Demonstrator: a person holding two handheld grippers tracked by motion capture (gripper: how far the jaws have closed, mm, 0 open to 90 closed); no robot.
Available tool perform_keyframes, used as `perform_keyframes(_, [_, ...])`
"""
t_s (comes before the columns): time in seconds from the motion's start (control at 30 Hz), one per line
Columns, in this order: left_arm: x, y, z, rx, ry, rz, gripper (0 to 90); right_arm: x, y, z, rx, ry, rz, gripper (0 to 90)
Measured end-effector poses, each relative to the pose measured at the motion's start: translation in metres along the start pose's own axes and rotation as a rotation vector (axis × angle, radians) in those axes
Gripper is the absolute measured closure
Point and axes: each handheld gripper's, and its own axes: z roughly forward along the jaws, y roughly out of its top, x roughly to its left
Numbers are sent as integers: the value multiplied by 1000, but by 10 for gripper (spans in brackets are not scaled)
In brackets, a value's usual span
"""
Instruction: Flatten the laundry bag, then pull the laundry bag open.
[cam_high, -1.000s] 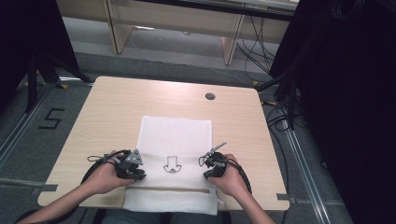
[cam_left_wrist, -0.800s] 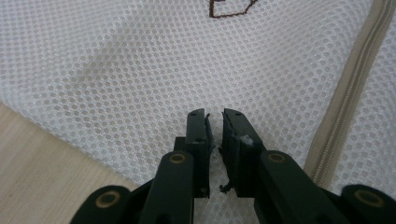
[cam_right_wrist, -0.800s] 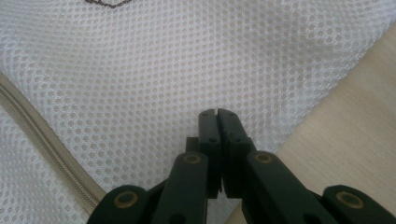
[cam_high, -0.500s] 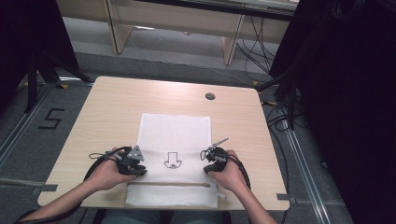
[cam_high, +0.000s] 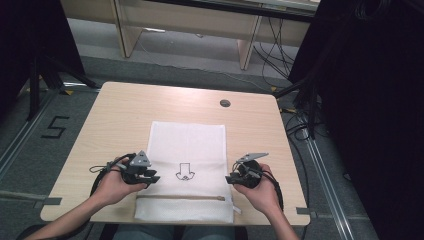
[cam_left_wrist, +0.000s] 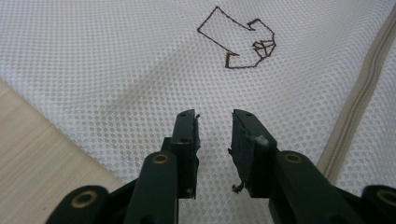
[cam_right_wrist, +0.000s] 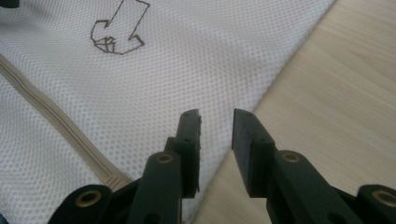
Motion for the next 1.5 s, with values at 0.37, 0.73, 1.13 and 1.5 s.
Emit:
perform_keyframes(0.37, [4, -1, -2, -58, 27, -37, 556, -1, -5, -3, -26, -20, -2, 661])
perform_keyframes(0.73, [3, 0, -3, -81, 5, -28, 541, 2, -3, -4, -18, -24, -21, 692])
perform_keyframes(1.13, [-8, 1, -2, -112, -17, 52, 603, 9, -6, -10, 107, -8, 19, 900])
perform_keyframes(1.5, [-18, 7, -2, -139, -65, 80, 658, 19, -10, 1, 252, 36, 57, 900])
